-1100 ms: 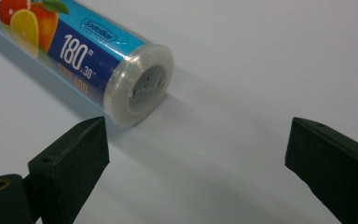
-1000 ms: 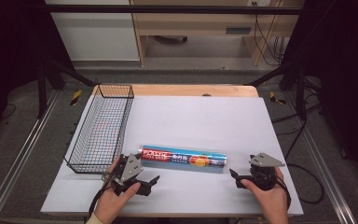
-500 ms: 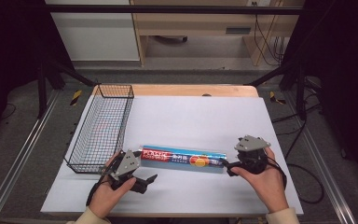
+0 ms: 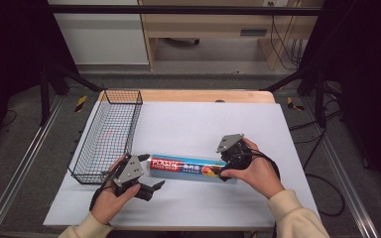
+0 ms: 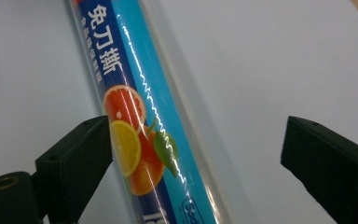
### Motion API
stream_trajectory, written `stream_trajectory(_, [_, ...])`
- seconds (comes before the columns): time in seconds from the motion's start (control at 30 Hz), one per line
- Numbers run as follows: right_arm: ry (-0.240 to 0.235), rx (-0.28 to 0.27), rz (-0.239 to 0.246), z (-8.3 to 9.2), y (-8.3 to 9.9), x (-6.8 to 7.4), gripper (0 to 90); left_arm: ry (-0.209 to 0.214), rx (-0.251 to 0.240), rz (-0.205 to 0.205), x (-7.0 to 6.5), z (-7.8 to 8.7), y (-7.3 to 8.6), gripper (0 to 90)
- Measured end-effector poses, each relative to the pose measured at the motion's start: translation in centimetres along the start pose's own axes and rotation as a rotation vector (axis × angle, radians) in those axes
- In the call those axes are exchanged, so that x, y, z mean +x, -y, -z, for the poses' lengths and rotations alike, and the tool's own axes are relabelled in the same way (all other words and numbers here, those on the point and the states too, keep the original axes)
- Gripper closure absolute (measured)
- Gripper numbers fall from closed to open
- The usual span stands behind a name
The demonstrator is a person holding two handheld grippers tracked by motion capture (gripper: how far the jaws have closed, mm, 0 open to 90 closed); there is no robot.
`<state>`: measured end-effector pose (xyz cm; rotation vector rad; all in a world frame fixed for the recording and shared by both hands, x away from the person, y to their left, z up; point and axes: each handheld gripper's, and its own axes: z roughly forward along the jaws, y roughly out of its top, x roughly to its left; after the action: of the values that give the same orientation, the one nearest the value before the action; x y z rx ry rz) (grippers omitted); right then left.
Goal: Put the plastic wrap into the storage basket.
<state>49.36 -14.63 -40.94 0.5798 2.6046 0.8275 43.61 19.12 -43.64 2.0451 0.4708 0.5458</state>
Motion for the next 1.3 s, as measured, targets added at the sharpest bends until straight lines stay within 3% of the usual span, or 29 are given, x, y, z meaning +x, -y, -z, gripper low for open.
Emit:
stream_trajectory(0.3, [-0.095, 0.045, 0.074, -2.5, -0.7, 0.7, 10.5, -0.013, -0.015, 0.011, 0.1, 0.5, 0.1, 3.8])
stream_trajectory(0.47, [-0.118, 0.083, 0.09, -3.6, -0.7, 0.8, 9.9, -0.004, -0.006, 0.013, 0.0, 0.3, 0.2, 3.8])
stream_trajectory(0.57, [-0.131, 0.11, 0.099, -4.3, -0.5, 0.8, 11.7, -0.004, -0.005, 0.013, -0.1, 0.3, 0.2, 3.8])
stream_trajectory(0.7, [-0.165, 0.143, 0.115, -4.9, -0.3, 0.6, 20.8, -0.002, -0.001, 0.009, -0.1, 0.3, 0.1, 3.8])
stream_trajectory(0.83, [-0.182, 0.181, 0.121, -5.4, -0.1, 0.7, 21.9, 0.008, -0.016, -0.004, 0.0, 0.1, 0.1, 3.8])
stream_trajectory(0.87, [-0.186, 0.188, 0.125, -5.6, -0.1, 0.7, 22.3, 0.004, 0.001, 0.011, -0.1, 0.2, 0.1, 3.8])
stream_trajectory(1.1, [-0.178, 0.201, 0.112, -5.9, -0.1, 0.5, 27.1, 0.008, 0.01, 0.008, -0.1, 0.2, 0.0, 3.9])
stream_trajectory(1.27, [-0.132, 0.168, 0.169, -5.3, -0.1, 1.3, 28.5, 0.009, 0.013, -0.014, 0.0, 0.3, -0.7, 4.6])
stream_trajectory(1.3, [-0.101, 0.159, 0.19, -4.7, -0.2, 1.4, 28.8, 0.013, 0.021, -0.044, 0.0, 0.2, -1.3, 4.6])
